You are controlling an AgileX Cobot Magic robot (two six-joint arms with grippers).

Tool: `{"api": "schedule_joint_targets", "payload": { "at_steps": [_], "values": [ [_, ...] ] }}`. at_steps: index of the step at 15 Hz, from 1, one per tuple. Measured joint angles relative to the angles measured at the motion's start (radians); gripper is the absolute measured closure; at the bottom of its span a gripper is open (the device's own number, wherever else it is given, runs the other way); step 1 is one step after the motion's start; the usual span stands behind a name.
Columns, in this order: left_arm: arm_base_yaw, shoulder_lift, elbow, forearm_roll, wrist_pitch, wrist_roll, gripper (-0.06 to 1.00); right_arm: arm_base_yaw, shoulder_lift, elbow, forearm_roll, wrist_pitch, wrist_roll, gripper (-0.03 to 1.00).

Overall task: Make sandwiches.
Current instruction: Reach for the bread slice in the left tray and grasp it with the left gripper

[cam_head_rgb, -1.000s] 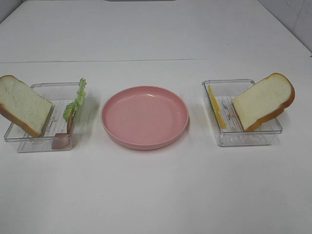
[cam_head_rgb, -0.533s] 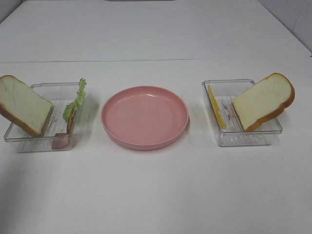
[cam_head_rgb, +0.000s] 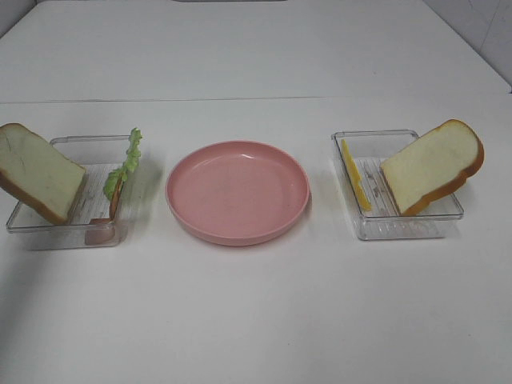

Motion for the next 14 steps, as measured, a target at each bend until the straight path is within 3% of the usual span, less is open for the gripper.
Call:
{"api": "schedule_joint_targets", "payload": {
  "at_steps": [4, 14],
  "values": [
    [0.0, 0.242, -0.165, 0.0, -0.002, 0.045, -0.04, 0.0, 0.0, 0.0, 0.0, 0.0, 0.0, 0.17],
    [-0.007, 0.452, -0.168, -0.143, -0.007, 0.134, -0.04, 0.0, 0.0, 0.0, 0.0, 0.0, 0.0, 0.17]
  ]
}}
